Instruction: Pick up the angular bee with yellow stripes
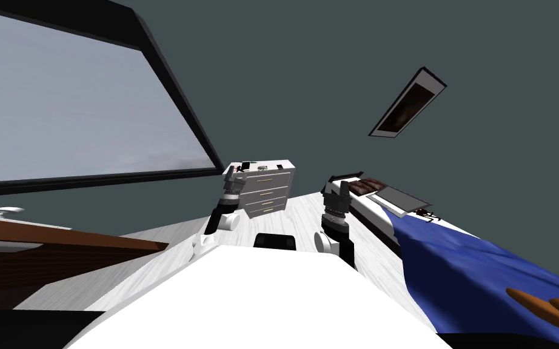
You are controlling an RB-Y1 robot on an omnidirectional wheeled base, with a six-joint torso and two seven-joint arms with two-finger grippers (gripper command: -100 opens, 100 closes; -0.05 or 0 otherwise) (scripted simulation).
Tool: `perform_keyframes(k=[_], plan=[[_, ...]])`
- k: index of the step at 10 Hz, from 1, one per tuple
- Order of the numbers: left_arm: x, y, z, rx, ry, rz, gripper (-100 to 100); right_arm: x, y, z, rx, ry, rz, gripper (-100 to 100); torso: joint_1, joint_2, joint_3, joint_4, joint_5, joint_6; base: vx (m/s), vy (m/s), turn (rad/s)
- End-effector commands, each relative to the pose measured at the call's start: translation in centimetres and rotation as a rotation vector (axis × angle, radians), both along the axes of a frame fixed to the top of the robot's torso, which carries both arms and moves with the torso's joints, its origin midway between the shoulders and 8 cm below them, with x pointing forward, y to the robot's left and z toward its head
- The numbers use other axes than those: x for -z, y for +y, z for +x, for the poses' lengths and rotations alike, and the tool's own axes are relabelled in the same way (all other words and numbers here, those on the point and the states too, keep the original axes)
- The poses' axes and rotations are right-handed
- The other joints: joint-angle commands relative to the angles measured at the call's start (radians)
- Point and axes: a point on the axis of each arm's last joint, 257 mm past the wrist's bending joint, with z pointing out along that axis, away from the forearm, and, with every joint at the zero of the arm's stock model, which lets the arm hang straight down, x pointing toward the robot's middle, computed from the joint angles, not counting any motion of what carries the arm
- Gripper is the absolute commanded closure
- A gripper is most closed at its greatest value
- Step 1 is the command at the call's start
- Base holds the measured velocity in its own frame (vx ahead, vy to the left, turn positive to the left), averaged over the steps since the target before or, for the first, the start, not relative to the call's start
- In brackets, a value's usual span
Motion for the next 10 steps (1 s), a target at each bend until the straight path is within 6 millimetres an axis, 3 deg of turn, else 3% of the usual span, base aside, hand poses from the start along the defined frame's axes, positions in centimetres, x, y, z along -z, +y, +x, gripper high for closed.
perform_keyframes(k=[1,2,5,6,7,10], plan=[[1.1,0.0,2.0,0.053,0.049,-0.017,-100,0.0,0.0,0.0,0.0,0.0,0.0,0,0.0,0.0,0.0,0.0,0.0,0.0,-0.255,-0.052,0.045],[0.3,-0.3,2.2,0.062,0.03,-0.016,-100,0.0,0.0,0.0,0.0,0.0,0.0,0,0.001,0.001,0.001,0.0,0.0,0.0,-0.167,-0.038,0.013],[1.2,-0.8,5.3,0.122,0.094,-0.04,-100,0.0,0.0,0.0,0.0,0.0,0.0,0,0.002,-0.008,-0.004,-0.001,0.0,0.0,-0.11,-0.037,0.014],[0.8,-0.9,5.4,0.126,0.085,-0.039,-100,0.0,0.0,0.0,0.0,0.0,0.0,0,0.002,-0.009,-0.005,-0.002,0.0,0.0,-0.004,-0.021,-0.06],[1.8,-0.9,7.0,0.148,0.131,-0.053,-100,0.0,0.0,0.0,0.0,0.0,0.0,0,0.003,-0.014,-0.008,-0.003,0.0,0.0,-0.018,-0.022,-0.062],[1.1,-1.1,7.2,0.154,0.117,-0.052,-100,0.0,0.0,0.0,0.0,0.0,0.0,0,0.004,-0.016,-0.009,-0.003,0.001,0.0,-0.003,-0.004,-0.012]])
